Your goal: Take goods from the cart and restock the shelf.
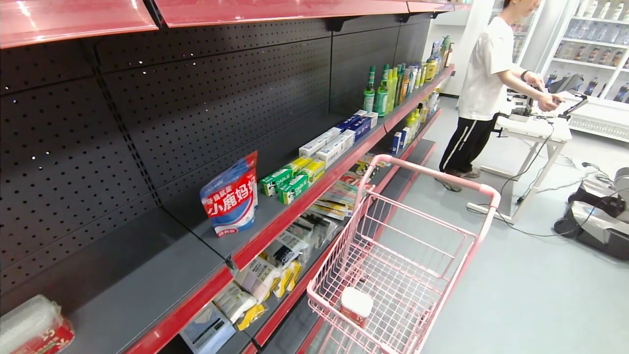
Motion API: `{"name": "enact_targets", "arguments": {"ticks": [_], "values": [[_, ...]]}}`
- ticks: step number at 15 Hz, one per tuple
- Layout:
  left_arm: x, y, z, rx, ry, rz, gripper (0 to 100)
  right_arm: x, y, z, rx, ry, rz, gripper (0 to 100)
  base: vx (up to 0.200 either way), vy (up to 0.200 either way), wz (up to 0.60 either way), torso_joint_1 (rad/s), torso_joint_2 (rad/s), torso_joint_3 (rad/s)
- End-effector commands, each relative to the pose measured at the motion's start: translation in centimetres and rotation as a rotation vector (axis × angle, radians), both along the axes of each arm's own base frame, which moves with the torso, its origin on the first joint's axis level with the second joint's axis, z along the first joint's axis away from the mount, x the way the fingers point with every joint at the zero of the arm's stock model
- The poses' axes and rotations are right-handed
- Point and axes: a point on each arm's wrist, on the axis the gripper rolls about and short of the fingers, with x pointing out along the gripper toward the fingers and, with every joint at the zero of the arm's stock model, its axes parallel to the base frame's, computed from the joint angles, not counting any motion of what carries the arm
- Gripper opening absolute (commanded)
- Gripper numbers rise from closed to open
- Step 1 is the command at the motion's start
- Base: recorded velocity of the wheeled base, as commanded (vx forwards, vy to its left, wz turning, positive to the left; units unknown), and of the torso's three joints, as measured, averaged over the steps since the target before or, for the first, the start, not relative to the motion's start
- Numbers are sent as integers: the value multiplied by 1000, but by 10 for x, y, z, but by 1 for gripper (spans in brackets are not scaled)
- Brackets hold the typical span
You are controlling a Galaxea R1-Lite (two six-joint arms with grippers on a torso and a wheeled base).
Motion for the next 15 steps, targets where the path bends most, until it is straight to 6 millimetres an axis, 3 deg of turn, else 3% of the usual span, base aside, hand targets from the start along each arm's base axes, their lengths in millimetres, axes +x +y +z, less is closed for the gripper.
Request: {"name": "enact_targets", "arguments": {"ticks": [1, 2, 3, 4, 5, 8, 10, 11, 14, 15], "values": [[0, 0, 0, 0, 1, 2, 100, 0, 0, 0, 28, 1, 6, 100, 0, 0, 0, 0, 0, 0], [0, 0, 0, 0, 1, 2, 100, -1, 1, 12, 44, -13, 46, 100, 0, 0, 0, 0, 0, 0], [0, 0, 0, 0, 1, 2, 100, 2, 1, 50, 90, -18, 105, 100, 0, 0, 0, 0, 0, 0], [0, 0, 0, 0, 1, 1, 100, 29, 1, 121, 341, 36, 86, 100, 0, 0, 0, 0, 0, 0], [0, 0, 0, 0, 1, 1, 100, 72, 4, 165, 527, 116, 49, 100, 0, 0, 0, 0, 0, 0], [0, 0, 0, 0, 1, 1, 100, 127, 5, 142, 216, 344, 29, 100, 0, 0, 0, 0, 0, 0], [0, 0, 0, 0, -1, 1, 100, 144, 11, 126, 177, 462, 123, 100, 0, 0, 0, 0, 0, 0], [0, 0, 0, 0, 1, 1, 100, 163, 17, 106, 145, 596, 147, 100, 0, 0, 0, 0, 0, 0], [0, 0, 0, 0, -1, 1, 100, 194, 21, 65, 83, 833, 135, 100, 0, 0, 0, 0, 0, 0], [0, 0, 0, 0, 1, 4, 100, 214, 22, 48, 45, 922, 140, 100, 0, 0, 0, 0, 0, 0]]}}
